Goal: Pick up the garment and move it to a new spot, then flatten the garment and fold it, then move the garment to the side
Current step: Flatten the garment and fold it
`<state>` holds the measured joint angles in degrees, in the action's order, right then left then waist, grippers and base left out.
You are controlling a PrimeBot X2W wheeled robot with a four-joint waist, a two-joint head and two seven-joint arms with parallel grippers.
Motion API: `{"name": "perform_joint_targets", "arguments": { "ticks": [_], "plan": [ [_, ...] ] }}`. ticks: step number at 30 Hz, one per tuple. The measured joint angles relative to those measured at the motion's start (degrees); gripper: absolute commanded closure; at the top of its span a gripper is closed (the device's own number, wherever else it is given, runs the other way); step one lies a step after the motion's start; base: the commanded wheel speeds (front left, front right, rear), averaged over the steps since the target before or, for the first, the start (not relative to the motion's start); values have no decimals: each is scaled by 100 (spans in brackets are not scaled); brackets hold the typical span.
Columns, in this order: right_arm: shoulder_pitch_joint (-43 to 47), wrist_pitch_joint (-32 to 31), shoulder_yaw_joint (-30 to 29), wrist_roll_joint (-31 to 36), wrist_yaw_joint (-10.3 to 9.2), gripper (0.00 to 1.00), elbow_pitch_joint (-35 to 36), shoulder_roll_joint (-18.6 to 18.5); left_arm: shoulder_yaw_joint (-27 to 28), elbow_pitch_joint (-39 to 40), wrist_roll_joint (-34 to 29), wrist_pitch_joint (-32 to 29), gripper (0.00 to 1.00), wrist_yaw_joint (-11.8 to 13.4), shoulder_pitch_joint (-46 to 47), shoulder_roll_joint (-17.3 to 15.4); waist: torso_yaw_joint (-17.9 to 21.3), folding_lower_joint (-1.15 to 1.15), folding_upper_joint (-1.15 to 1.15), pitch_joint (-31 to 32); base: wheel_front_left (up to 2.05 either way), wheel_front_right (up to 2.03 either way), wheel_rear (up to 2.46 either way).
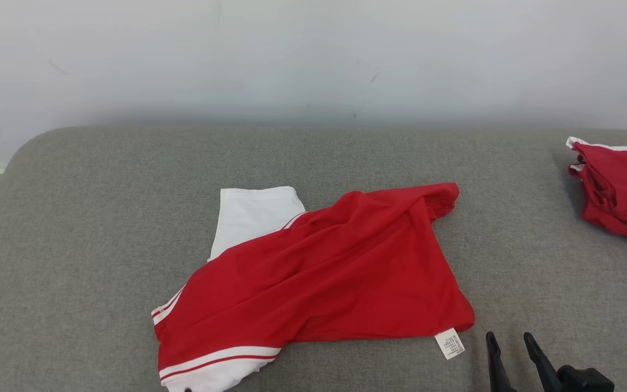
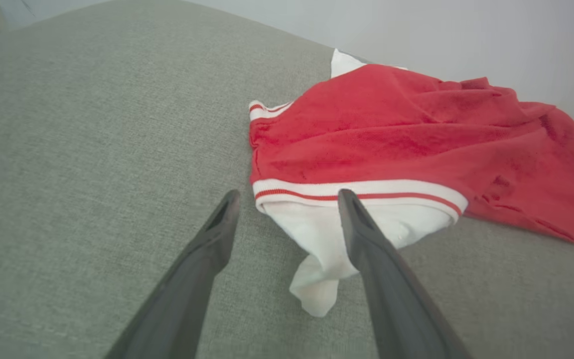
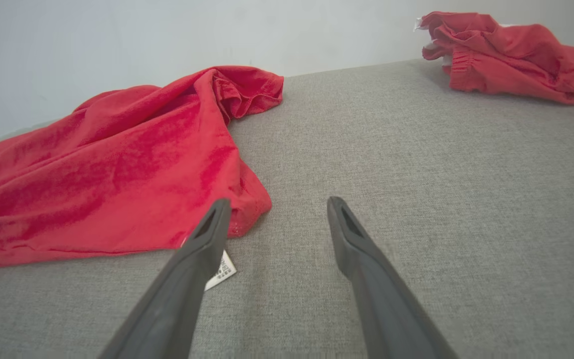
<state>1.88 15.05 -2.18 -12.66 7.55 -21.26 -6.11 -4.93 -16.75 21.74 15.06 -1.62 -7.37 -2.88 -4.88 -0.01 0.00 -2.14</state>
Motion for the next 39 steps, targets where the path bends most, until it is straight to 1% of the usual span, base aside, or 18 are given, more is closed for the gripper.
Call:
{"name": "perform_joint_targets", "arguments": {
  "ticks": [4,8,12,14,17,22,29,33,39],
  "plan": [
    [-152,4,18,1,0,0,-220,-34,-104,-532,145,-1,0,-90,-54,-2,-10,0,0,-2,0,0,0],
    [-257,4,34,11,0,0,-405,-59,-169,-797,214,-1,0,-115,-9,0,-33,1,0,6,0,0,0],
    [-372,4,54,13,0,0,-565,-86,-196,-865,244,-1,0,-148,65,0,-36,1,0,16,0,0,0],
    [-414,5,46,10,0,0,-548,-87,-276,-793,234,-1,0,-245,62,-2,-33,1,0,13,0,0,0],
    [-422,4,26,7,0,0,-525,-90,-401,-746,134,-1,0,-292,-58,2,-23,1,0,-1,0,0,0],
    [-403,4,5,2,0,0,-541,-98,-419,-846,129,-1,0,-263,-152,0,-31,1,0,-20,0,0,0],
    [-497,5,221,35,0,0,-810,-141,-397,-1104,213,-1,0,-204,192,0,-5,1,0,-35,0,0,0],
    [-737,5,377,55,0,0,-1034,-200,-411,-1339,220,-1,0,-240,399,1,37,1,0,-82,0,0,0],
    [-1160,7,583,107,0,0,-1579,-311,-435,-1541,247,0,0,-292,616,0,37,1,1,-195,0,0,0]
  ]
}}
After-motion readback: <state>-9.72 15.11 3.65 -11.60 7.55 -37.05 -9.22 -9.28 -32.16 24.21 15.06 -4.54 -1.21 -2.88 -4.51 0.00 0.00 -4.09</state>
